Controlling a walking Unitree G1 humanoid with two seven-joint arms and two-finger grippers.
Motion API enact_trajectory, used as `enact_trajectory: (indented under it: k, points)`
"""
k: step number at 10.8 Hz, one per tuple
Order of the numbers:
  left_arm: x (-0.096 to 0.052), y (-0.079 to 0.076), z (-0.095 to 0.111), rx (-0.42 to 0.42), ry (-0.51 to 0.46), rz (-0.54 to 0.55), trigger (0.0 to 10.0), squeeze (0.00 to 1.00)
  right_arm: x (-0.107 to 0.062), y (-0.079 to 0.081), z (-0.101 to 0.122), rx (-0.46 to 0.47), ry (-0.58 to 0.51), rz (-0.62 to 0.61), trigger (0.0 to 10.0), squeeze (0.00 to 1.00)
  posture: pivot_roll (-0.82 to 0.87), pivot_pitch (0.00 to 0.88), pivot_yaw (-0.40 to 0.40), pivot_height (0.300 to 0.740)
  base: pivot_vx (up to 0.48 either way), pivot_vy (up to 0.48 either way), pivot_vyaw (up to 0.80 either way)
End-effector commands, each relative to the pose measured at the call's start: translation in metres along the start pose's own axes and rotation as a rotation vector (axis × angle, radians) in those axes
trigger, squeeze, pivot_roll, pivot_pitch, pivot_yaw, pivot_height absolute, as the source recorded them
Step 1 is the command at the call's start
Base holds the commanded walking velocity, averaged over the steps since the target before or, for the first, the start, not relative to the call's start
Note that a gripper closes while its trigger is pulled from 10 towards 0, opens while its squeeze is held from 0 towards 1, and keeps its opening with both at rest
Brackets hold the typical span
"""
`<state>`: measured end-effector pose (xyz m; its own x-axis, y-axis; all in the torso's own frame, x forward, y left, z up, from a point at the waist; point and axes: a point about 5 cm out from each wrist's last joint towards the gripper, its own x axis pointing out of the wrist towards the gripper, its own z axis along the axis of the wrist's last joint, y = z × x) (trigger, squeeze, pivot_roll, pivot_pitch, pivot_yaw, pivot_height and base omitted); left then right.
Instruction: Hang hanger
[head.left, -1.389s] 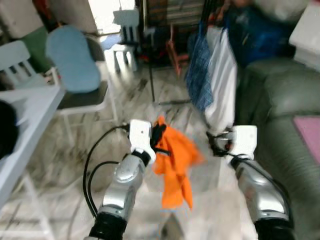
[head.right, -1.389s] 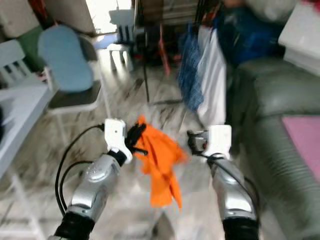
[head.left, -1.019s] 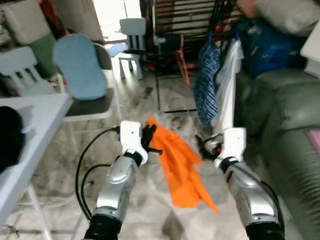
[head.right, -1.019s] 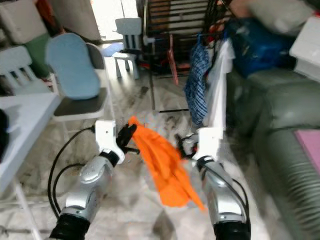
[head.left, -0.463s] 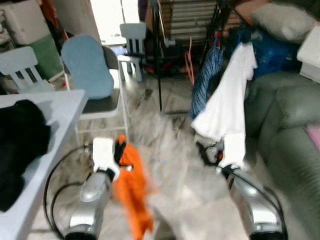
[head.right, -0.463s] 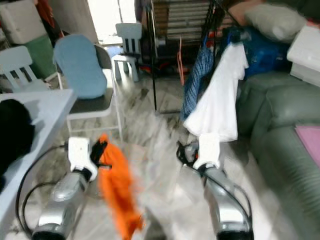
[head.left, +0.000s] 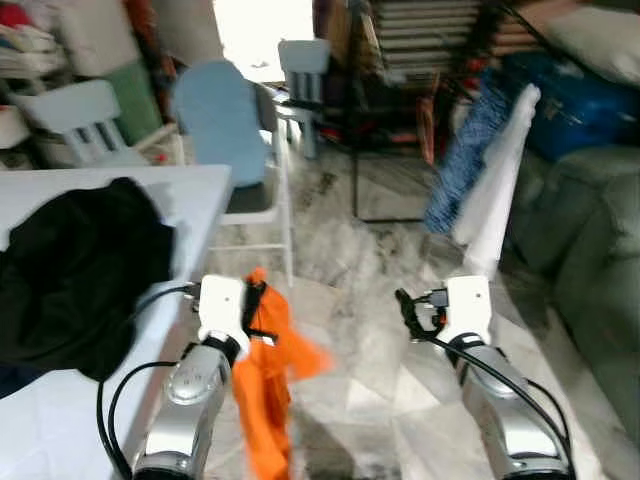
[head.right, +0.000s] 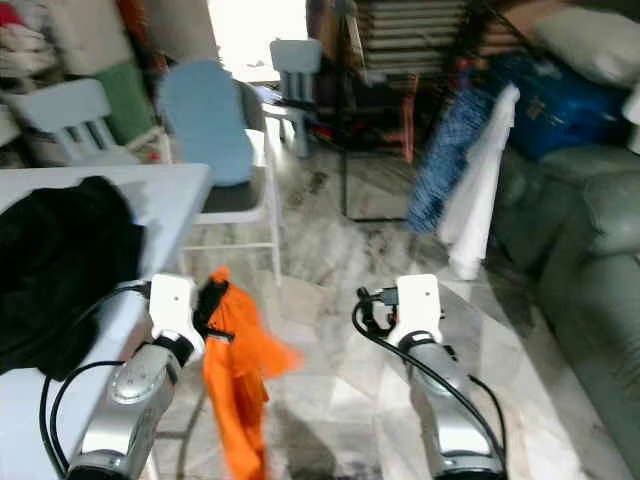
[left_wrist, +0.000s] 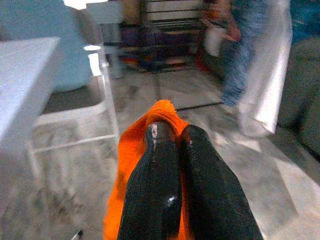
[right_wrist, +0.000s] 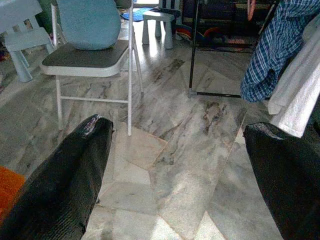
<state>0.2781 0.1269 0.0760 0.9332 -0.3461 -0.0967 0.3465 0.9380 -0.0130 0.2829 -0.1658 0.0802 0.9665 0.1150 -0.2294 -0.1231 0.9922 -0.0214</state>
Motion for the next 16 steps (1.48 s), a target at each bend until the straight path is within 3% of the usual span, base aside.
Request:
enact_trajectory:
  k: [1,2,5,12,14,16]
  points:
    - [0.004,-0.01,0.013,0.046,-0.04,-0.096,10.0,0.0,0.0,-0.003,0.005,0.011,-0.02,-0.011,10.0,0.0,-0.17,0.0,0.069,0.74,0.0,0.0,0.0]
    - [0.006,-0.009,0.016,0.085,-0.05,-0.098,10.0,0.0,0.001,-0.003,0.006,0.006,-0.02,-0.017,10.0,0.0,-0.17,0.0,0.071,0.74,0.0,0.0,0.0]
    - [0.01,-0.015,0.026,0.048,-0.077,-0.196,10.0,0.0,-0.001,-0.004,0.006,0.034,-0.015,-0.024,10.0,0.0,-0.18,0.0,0.077,0.74,0.0,0.0,0.0]
    - [0.01,-0.034,0.027,-0.012,-0.088,-0.282,10.0,0.0,-0.001,-0.002,0.007,0.022,-0.02,-0.019,10.0,0.0,-0.18,0.0,0.085,0.74,0.037,0.0,-0.78]
    - [0.011,-0.034,0.026,-0.028,-0.084,-0.271,10.0,0.0,-0.001,-0.002,0.008,0.02,-0.028,-0.014,10.0,0.0,-0.19,0.0,0.085,0.74,0.3,0.0,0.0]
    - [0.004,-0.011,0.012,-0.043,-0.055,-0.073,10.0,0.0,-0.002,-0.002,0.007,0.015,-0.029,0.0,10.0,0.0,-0.19,0.0,0.086,0.74,0.274,0.0,0.0]
